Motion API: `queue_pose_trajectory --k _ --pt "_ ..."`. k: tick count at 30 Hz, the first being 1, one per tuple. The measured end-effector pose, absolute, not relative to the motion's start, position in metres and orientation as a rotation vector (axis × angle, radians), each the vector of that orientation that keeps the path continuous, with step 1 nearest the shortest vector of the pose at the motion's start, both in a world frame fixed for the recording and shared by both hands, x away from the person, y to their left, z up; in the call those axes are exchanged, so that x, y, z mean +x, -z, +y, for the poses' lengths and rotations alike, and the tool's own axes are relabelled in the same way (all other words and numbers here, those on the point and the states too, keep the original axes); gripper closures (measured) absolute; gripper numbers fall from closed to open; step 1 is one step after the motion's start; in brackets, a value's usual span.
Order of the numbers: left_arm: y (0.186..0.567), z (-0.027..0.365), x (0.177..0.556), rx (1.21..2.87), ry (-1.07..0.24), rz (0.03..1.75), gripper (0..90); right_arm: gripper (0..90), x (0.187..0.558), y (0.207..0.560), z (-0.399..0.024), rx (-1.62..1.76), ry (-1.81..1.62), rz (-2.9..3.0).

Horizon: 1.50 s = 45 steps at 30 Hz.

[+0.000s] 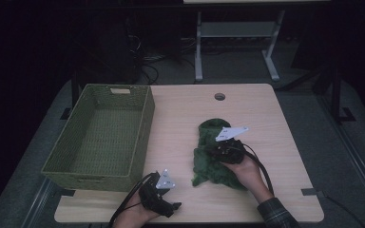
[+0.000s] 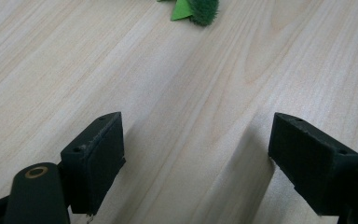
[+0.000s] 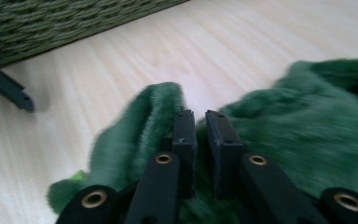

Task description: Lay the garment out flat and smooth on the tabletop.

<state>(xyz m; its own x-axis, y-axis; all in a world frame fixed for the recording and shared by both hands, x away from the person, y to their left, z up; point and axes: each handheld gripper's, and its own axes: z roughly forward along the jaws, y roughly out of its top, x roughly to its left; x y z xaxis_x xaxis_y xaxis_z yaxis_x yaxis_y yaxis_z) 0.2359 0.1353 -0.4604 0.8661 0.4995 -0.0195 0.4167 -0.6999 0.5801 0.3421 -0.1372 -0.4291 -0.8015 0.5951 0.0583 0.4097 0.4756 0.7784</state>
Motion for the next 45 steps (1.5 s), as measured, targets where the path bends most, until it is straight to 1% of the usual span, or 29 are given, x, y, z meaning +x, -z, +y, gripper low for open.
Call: queue_pose_trajectory --k 6,11,16,21,24,27,32,35,41,45 --pt "0.460 0.134 0.236 2.449 -0.188 0.657 17.8 79.7 0.338 0.415 -0.155 0.891 -1.337 2.442" --pt "0.460 0.134 0.235 2.448 -0.185 0.655 17.8 83.1 0.323 0.408 -0.136 0.787 -1.412 2.505" --pt "0.460 0.135 0.236 2.457 -0.190 0.644 17.7 86.8 0.327 0.423 -0.123 0.800 -1.279 2.552" --pt "0.461 0.134 0.236 2.451 -0.187 0.652 17.7 89.2 0.339 0.442 -0.127 0.862 -1.135 2.563" --pt "0.461 0.134 0.236 2.450 -0.188 0.652 17.7 89.2 0.344 0.449 -0.130 0.876 -1.062 2.558" --pt "0.461 0.134 0.236 2.450 -0.187 0.652 17.7 85.3 0.344 0.446 -0.138 0.911 -1.140 2.550" --pt "0.460 0.135 0.236 2.457 -0.192 0.644 17.7 80.8 0.332 0.422 -0.156 0.899 -1.251 2.497" --pt "0.461 0.135 0.236 2.453 -0.193 0.645 17.7 78.8 0.324 0.417 -0.170 0.893 -1.262 2.485" --pt "0.461 0.135 0.236 2.453 -0.194 0.643 17.7 71.1 0.299 0.420 -0.207 0.932 -1.236 2.474" --pt "0.461 0.135 0.236 2.452 -0.194 0.647 17.7 68.3 0.277 0.427 -0.231 0.982 -1.224 2.474"
